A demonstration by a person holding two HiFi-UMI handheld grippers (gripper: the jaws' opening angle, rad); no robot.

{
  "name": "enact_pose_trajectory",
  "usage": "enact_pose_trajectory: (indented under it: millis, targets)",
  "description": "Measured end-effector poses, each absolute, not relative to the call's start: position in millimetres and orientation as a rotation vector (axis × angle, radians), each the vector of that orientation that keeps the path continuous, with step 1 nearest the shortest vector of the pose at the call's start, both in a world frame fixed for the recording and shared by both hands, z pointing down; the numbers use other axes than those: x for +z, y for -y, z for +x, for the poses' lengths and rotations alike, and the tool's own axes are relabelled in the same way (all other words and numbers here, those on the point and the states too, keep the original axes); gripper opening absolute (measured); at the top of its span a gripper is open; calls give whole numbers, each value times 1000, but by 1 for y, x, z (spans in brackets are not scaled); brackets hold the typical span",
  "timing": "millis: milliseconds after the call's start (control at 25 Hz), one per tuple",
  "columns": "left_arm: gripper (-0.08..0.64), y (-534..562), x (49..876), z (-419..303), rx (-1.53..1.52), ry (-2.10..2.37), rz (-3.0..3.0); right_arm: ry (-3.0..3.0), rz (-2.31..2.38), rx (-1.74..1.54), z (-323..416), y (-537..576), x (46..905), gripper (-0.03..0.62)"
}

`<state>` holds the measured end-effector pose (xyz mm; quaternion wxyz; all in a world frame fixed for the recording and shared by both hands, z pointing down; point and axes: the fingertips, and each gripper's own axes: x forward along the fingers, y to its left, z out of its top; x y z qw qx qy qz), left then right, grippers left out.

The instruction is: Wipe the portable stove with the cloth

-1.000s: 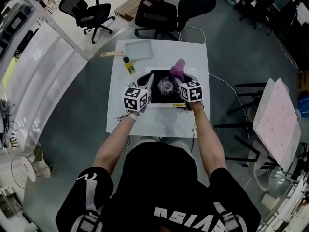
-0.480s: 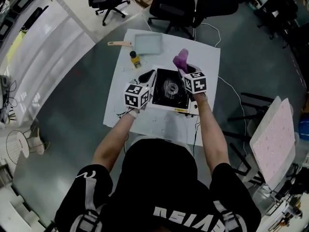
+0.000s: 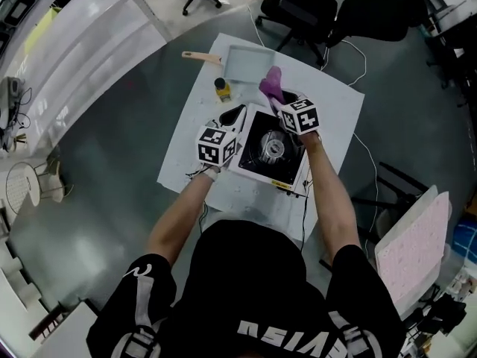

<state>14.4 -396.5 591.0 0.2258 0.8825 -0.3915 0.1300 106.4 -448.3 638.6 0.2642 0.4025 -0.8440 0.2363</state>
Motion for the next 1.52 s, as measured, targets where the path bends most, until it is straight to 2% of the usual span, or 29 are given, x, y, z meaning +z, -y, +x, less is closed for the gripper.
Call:
enact_pose_trajectory:
  millis: [400, 720, 1040, 1520]
  targets:
    - [6, 420, 619, -1, 366, 1098, 2369, 2301, 910, 676, 50, 473, 679, 104]
    - [6, 422, 634, -8, 376, 1100, 2338, 2258, 864, 682, 43, 476, 704, 104]
    - [6, 421, 630, 3, 378, 1062, 2357, 2221, 900, 692, 60, 471, 705, 104]
    - [6, 405, 623, 54, 396, 950, 2422, 2177, 1038, 714, 129, 454, 690, 104]
